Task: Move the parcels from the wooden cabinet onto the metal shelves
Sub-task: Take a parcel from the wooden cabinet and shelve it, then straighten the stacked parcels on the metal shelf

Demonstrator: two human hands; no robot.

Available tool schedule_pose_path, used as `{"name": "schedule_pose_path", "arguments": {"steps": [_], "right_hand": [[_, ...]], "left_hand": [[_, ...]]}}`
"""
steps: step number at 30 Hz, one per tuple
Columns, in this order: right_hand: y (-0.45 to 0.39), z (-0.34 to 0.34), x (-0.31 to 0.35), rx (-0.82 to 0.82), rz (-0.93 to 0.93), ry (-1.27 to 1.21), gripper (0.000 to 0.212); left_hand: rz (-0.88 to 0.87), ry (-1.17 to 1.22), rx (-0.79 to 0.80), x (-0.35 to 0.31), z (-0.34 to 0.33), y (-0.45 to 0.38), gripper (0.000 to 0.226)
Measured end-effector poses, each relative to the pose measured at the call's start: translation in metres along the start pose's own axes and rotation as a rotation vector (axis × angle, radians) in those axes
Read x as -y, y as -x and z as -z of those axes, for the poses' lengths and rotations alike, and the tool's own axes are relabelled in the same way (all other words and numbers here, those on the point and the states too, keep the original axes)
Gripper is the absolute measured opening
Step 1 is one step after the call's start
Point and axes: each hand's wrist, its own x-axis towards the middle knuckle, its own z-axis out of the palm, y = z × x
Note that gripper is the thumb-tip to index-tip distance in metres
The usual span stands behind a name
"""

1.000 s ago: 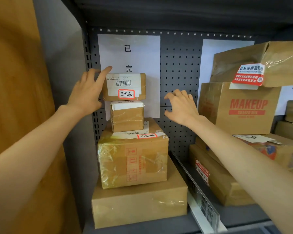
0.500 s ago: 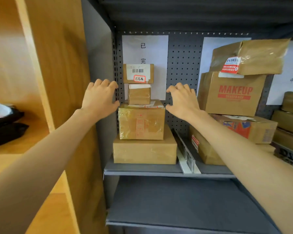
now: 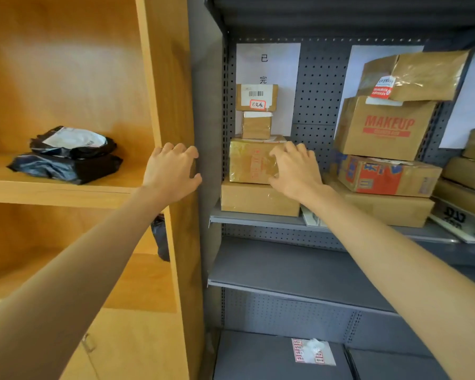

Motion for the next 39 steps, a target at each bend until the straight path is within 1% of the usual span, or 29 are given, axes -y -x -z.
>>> {"name": "schedule_pose_path", "arguments": {"steps": [5, 11, 14, 20, 24, 30, 39], "right_hand": [[0.027, 0.02, 0.046, -0.009, -0.031, 0.027, 0.052], [0.055, 0.036, 0.119, -0.004, -0.106, 0.048, 0.048], [0.067, 0.039, 0.159, 0.004, -0.134, 0.039, 0.049], [0.068, 0.035, 0.236, 0.018, -0.109, 0.04, 0.049], [0.046, 0.025, 0.282, -0.001, -0.029, 0.053, 0.05], [-0.002, -0.007, 0.337, -0.006, 0.01, 0.019, 0.047], [-0.114, -0.053, 0.41, -0.035, 0.033, -0.064, 0.045]], "left_hand": [[-0.023, 0.015, -0.012, 0.037, 0.023, 0.033, 0.046], [-0.086, 0.055, -0.008, 0.111, 0.04, 0.073, 0.047], [-0.084, 0.074, 0.012, 0.15, 0.046, 0.093, 0.047], [-0.071, 0.06, 0.007, 0.222, 0.047, 0.116, 0.049], [-0.02, 0.053, 0.004, 0.268, 0.04, 0.114, 0.05], [0.02, -0.004, 0.027, 0.336, 0.013, 0.096, 0.051], [0.06, -0.07, 0.003, 0.439, -0.026, 0.035, 0.048]]}}
